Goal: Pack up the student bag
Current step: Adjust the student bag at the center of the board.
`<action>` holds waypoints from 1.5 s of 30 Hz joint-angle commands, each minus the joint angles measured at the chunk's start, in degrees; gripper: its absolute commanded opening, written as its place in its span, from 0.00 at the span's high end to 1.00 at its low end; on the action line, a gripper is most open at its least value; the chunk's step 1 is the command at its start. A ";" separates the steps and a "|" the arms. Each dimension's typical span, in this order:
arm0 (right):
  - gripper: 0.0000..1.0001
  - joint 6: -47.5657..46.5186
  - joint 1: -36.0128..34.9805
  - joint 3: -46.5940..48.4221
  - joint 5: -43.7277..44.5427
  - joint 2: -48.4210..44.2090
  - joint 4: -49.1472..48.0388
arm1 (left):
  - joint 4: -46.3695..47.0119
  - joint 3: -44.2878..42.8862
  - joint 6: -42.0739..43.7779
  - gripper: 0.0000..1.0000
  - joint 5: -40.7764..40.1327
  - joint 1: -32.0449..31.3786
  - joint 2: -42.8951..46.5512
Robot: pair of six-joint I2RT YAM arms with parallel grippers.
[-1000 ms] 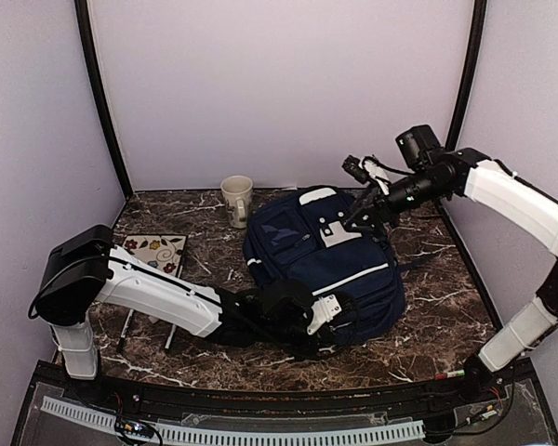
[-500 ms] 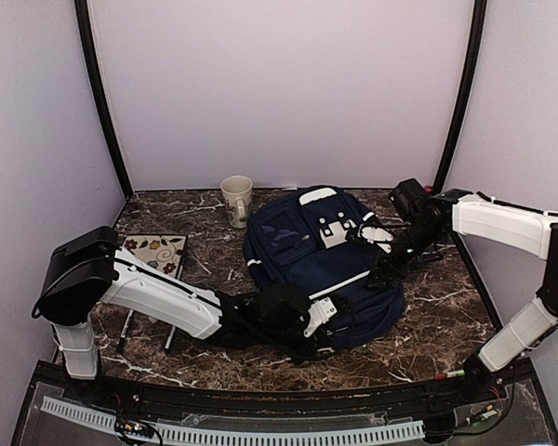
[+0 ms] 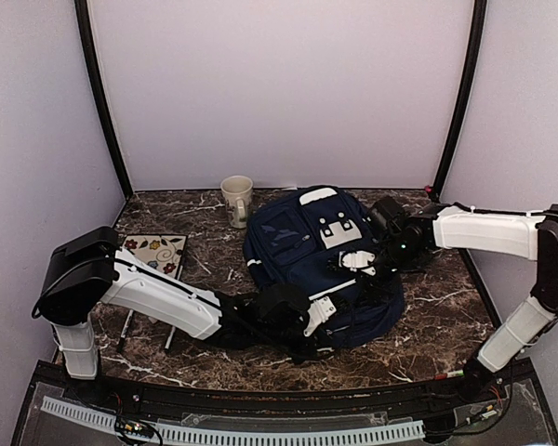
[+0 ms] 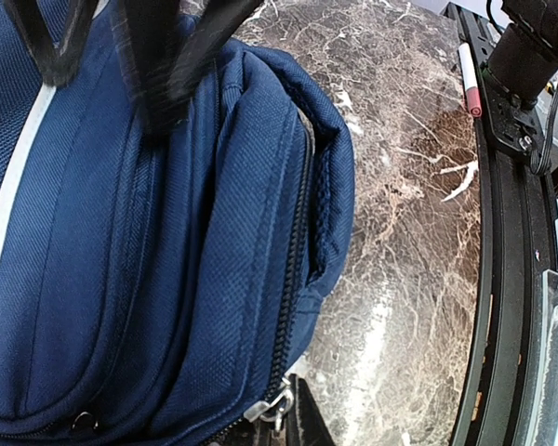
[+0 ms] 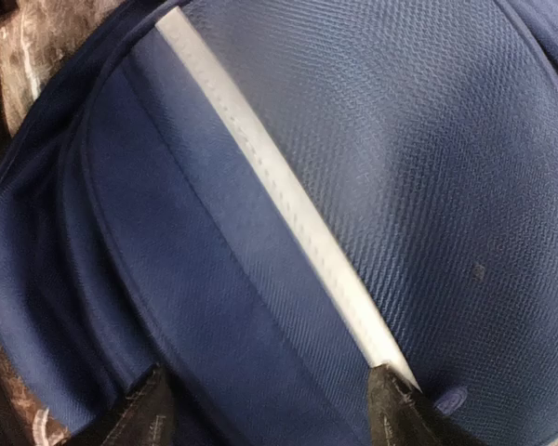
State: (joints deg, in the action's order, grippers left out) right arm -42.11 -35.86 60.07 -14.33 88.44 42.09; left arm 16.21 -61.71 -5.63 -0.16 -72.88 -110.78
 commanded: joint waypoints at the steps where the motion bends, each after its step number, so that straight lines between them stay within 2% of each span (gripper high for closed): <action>1: 0.43 4.93 -1.02 -1.22 10.34 1.48 -10.97 | 1.96 0.82 -1.45 0.98 -0.53 0.04 3.24; 2: 0.56 6.46 -0.87 -0.64 12.26 1.08 -12.65 | 2.03 1.00 -1.60 0.98 -0.53 0.07 3.35; 4: 0.73 9.42 0.06 1.83 12.34 -0.93 -13.91 | 1.92 1.49 -2.02 0.98 -1.09 0.03 3.42; 6: 0.80 10.95 0.31 4.57 11.96 -3.99 -14.74 | 2.14 2.17 -2.88 0.98 -1.46 0.09 2.99; 11: 0.87 11.65 0.26 10.13 8.33 -9.92 -12.61 | 1.32 0.26 -5.73 0.96 -2.20 0.03 -2.05; 15: 0.89 10.69 0.25 6.57 6.29 -11.19 -11.82 | 1.62 -3.24 -6.75 0.98 -2.76 0.12 -4.47; 17: 0.86 10.57 0.33 2.31 5.52 -11.20 -11.66 | 3.91 -3.93 -5.83 0.99 -0.98 0.05 -3.05; 19: 0.76 11.70 0.95 0.62 4.36 -11.06 -10.82 | 9.68 -2.18 -4.32 0.98 1.97 -0.20 -0.88; 20: 0.70 12.44 1.47 0.14 3.26 -11.26 -10.47 | 11.37 -1.29 -4.06 0.95 2.36 -0.39 -0.02; 22: 0.60 13.91 3.14 -0.27 0.58 -12.33 -9.92 | 12.35 -0.48 -3.26 0.80 3.91 -0.40 0.84; 24: 0.52 14.99 4.58 -0.16 -2.90 -13.62 -8.63 | 8.35 -0.87 -1.66 0.64 4.81 -0.42 1.66; 26: 0.46 14.71 4.92 -0.24 -3.78 -14.44 -6.88 | 2.07 -1.00 1.10 0.57 4.98 -0.59 4.00; 28: 0.42 14.72 5.83 -0.53 -0.82 -14.49 -5.25 | -3.36 0.69 4.52 0.49 3.59 -0.62 7.89; 33: 0.39 15.25 11.41 -1.11 -3.83 -13.36 -1.95 | -12.31 5.86 17.54 0.27 -9.77 -0.42 16.86; 38: 0.37 19.62 12.84 -3.06 0.19 -10.07 -2.94 | -11.75 6.72 32.19 0.23 -15.50 0.25 16.39; 45: 0.37 21.72 17.12 -1.98 0.53 -2.61 -3.90 | -11.21 0.18 42.98 0.28 -10.21 2.69 7.42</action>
State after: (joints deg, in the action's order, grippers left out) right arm -22.48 -20.75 57.74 -14.41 82.76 38.87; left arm 6.48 -57.45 28.42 -12.40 -71.46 -99.85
